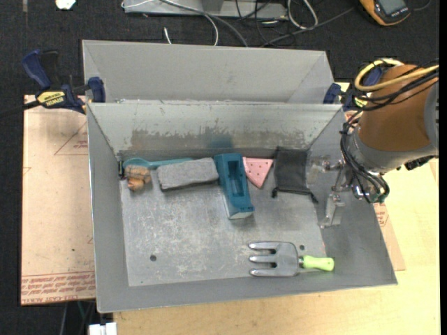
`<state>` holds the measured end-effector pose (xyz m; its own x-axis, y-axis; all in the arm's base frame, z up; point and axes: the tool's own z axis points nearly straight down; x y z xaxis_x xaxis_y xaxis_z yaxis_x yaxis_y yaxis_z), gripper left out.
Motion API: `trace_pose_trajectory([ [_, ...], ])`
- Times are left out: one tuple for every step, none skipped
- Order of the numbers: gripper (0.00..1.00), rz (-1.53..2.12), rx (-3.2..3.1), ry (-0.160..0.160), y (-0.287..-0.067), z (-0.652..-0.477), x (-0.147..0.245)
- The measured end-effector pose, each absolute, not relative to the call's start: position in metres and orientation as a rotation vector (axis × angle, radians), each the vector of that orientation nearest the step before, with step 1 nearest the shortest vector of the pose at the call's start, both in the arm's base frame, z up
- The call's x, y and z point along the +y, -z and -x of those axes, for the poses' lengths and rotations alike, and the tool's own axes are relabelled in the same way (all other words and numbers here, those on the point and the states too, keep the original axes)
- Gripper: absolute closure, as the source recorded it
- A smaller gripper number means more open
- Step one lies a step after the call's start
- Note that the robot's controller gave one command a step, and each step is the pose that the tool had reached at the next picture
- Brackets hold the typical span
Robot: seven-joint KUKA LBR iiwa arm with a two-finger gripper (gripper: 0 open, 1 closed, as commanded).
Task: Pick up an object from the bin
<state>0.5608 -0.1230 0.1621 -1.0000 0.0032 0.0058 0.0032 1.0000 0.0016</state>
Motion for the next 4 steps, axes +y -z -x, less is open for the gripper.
trace_pose_trajectory([
  [0.0,0.0,-3.143,0.0,-0.166,-0.563,-0.123],
  [0.0,0.173,-3.145,0.0,-0.147,-0.591,-0.129],
  [0.0,0.154,-3.139,0.002,-0.141,-0.597,-0.112],
  [0.0,0.147,-3.15,-0.001,-0.12,-0.642,-0.106],
])
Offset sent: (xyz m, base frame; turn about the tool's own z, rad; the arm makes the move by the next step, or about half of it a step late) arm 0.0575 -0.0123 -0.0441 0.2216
